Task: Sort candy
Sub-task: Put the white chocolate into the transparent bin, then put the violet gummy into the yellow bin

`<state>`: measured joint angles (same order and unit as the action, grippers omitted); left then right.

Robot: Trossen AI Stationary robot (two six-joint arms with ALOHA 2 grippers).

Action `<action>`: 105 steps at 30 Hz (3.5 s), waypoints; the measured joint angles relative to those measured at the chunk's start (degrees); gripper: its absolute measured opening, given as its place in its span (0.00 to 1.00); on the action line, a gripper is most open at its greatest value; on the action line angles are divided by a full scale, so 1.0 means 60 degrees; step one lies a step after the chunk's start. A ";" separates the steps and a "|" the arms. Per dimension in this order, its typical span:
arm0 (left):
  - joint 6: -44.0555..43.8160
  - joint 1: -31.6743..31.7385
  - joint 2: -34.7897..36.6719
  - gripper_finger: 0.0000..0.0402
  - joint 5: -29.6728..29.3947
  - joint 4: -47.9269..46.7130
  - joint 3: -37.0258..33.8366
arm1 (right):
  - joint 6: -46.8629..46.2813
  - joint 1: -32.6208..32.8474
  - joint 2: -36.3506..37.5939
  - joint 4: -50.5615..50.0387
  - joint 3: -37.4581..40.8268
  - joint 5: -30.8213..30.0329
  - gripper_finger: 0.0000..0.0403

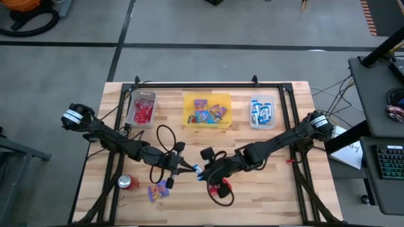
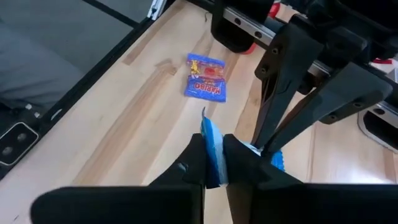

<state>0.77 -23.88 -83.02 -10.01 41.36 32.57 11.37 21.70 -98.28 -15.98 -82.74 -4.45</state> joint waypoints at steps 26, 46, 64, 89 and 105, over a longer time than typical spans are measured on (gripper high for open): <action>-0.1321 0.0015 0.0167 0.31 -0.0599 -0.2966 0.0339 | -0.2377 -0.3236 0.1694 -0.5660 -0.0039 0.0369 0.06; -0.2789 -0.0047 0.0153 0.31 -0.0597 -0.9107 0.2696 | 0.0222 -0.8651 0.4038 -0.5406 0.4312 -0.0823 0.08; -0.3437 -0.0058 0.0146 0.31 -0.1153 -0.9183 0.2585 | -0.2335 -0.9106 0.4475 -0.3723 0.6232 -0.2992 0.29; -0.9332 -0.1310 0.0135 0.31 0.2328 -1.0567 0.2581 | -0.6063 -0.3983 0.5882 0.0134 0.6375 -0.0997 0.31; -1.0096 -0.1779 0.0135 0.36 0.2558 -1.1161 0.2581 | -0.6606 -0.0628 0.4884 0.1333 0.6364 -0.1932 0.31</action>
<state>-59.80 -34.55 -82.21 5.34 -25.61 48.05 -28.26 17.94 -68.98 -7.99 -44.56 -16.04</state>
